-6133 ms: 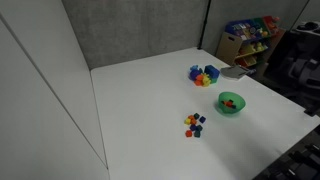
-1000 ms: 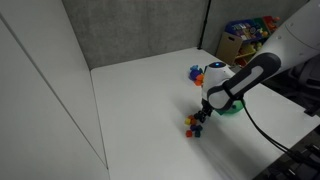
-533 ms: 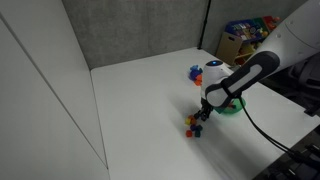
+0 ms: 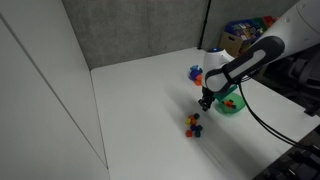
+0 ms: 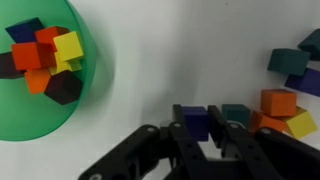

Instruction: Put the blue building block in the green bowl

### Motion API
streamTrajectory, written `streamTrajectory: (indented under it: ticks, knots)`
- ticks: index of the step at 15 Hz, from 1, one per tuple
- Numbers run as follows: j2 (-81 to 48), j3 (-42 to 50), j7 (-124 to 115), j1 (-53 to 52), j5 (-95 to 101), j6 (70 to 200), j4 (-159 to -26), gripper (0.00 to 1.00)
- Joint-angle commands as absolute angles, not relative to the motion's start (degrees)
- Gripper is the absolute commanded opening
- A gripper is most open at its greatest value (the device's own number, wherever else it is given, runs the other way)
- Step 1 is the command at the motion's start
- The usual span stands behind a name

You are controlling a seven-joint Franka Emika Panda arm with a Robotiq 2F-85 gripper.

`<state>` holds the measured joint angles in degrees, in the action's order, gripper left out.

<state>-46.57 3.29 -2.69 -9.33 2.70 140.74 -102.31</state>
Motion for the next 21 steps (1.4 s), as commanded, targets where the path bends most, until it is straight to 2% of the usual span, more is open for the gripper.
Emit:
streamTrajectory:
  ticks: [1,10,19,20,21]
  knots:
    - [-43.7,2.8,-3.8,-7.0,2.8,134.1,-100.3,0.11]
    - [-38.6,5.6,-7.6,-2.8,3.4,124.3,-99.2,0.11]
    - [-43.1,8.0,-10.0,1.9,2.5,122.6,-98.6,0.11]
    - [-43.4,7.7,-9.7,2.4,2.1,122.4,-98.5,0.42]
    - [-43.6,7.6,-9.4,2.7,1.8,122.4,-98.6,0.55]
